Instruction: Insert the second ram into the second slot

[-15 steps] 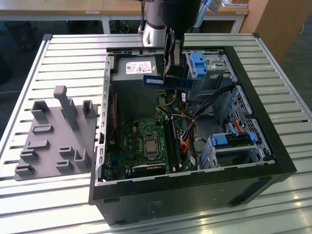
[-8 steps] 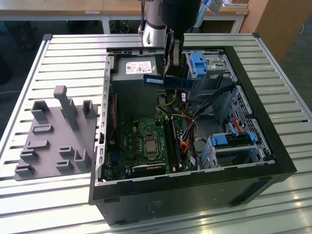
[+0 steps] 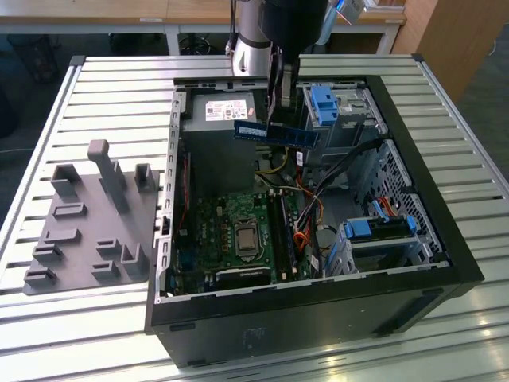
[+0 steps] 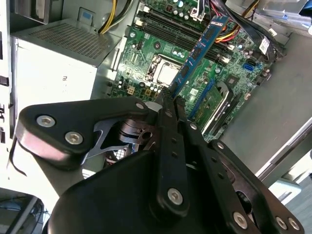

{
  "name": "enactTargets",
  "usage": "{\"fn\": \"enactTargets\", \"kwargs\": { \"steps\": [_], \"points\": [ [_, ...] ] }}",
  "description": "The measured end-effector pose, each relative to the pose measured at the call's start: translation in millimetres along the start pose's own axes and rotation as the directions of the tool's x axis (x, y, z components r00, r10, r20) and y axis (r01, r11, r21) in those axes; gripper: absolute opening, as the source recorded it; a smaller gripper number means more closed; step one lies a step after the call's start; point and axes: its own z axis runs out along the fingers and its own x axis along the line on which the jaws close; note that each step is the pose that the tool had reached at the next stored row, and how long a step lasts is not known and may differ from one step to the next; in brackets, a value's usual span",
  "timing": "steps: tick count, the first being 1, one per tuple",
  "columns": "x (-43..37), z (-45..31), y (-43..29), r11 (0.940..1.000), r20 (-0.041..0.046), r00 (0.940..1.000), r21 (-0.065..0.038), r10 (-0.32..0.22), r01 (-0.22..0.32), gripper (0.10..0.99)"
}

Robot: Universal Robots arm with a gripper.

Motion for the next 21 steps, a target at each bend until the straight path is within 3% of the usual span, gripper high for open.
{"fn": "enactTargets", "kwargs": {
  "steps": [21],
  "points": [
    [0.0,0.0,0.0,0.9962,0.0033,0.9962,0.001,0.087,-0.087,0.137]
  ]
}}
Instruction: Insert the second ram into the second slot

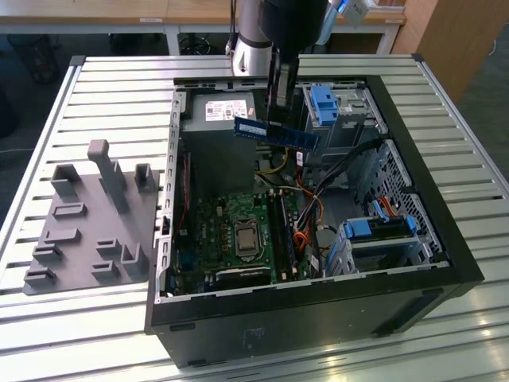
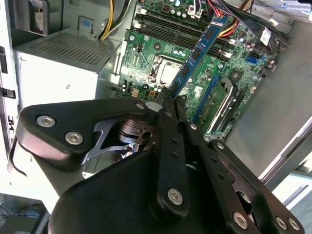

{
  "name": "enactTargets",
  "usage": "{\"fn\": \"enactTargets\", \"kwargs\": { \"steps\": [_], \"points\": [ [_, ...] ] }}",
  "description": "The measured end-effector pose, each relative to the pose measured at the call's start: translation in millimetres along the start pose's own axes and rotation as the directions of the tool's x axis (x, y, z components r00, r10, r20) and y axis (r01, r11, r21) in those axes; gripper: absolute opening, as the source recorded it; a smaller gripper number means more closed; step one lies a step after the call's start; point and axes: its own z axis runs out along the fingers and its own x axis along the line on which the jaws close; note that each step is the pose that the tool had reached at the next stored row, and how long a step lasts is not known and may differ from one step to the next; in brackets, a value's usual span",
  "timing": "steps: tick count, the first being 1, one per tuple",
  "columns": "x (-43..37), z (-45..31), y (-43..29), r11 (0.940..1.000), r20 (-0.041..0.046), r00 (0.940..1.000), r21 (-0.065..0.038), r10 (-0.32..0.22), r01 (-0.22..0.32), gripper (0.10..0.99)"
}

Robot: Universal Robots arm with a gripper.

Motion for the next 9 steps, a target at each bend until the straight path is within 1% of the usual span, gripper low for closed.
{"fn": "enactTargets", "kwargs": {
  "steps": [4,9],
  "points": [
    [0.0,0.0,0.0,0.9998,0.0008,0.9998,0.000,0.021,-0.021,0.137],
    [0.0,0.0,0.0,0.9976,0.0027,0.9976,0.001,0.069,-0.069,0.137]
  ]
}}
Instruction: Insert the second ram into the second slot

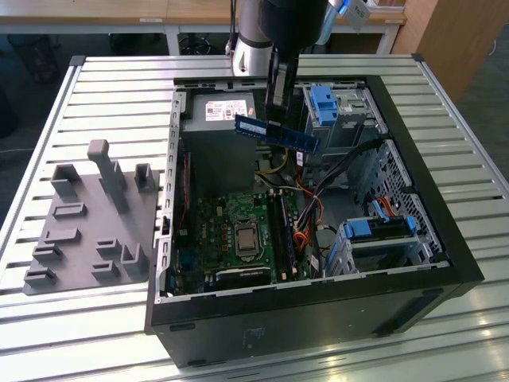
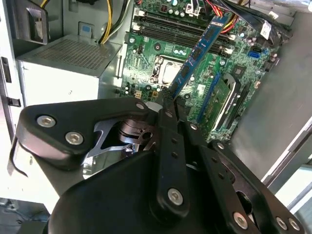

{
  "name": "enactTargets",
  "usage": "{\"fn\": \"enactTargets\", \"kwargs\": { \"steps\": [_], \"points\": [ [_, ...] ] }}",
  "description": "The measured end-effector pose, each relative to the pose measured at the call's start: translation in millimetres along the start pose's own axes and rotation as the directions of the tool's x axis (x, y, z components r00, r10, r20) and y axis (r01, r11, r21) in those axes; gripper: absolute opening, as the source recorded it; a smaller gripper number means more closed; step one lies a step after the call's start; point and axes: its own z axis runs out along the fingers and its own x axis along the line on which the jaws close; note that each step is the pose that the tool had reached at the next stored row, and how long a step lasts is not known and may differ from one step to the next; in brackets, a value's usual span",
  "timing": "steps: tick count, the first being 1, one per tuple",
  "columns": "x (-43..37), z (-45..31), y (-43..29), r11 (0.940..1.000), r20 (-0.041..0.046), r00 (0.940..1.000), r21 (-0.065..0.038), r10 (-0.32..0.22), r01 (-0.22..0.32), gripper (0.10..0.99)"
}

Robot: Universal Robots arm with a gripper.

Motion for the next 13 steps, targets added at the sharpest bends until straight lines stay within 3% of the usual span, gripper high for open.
{"fn": "enactTargets", "kwargs": {
  "steps": [13],
  "points": [
    [0.0,0.0,0.0,0.9971,0.0029,0.9970,0.001,0.077,-0.077,0.137]
  ]
}}
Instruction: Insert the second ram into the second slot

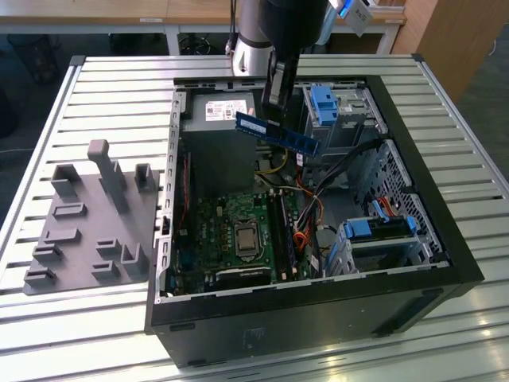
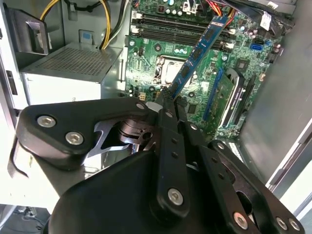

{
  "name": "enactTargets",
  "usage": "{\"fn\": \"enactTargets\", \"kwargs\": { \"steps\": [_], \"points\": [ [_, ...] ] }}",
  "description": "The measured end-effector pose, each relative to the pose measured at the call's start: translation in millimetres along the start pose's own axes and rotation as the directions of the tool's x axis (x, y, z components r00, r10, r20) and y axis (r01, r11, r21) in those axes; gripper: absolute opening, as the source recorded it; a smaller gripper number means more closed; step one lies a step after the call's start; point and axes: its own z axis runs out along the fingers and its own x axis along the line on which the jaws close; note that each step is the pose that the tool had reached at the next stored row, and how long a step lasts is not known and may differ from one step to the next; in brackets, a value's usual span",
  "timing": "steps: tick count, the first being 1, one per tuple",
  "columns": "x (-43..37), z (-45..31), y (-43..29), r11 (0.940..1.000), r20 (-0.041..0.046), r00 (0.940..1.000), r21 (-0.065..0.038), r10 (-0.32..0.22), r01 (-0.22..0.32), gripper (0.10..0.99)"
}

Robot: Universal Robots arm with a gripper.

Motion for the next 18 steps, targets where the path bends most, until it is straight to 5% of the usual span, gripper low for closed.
{"fn": "enactTargets", "kwargs": {
  "steps": [18],
  "points": [
    [0.1,0.0,0.1,0.9980,0.0025,0.9980,0.001,0.064,-0.064,0.137]
  ]
}}
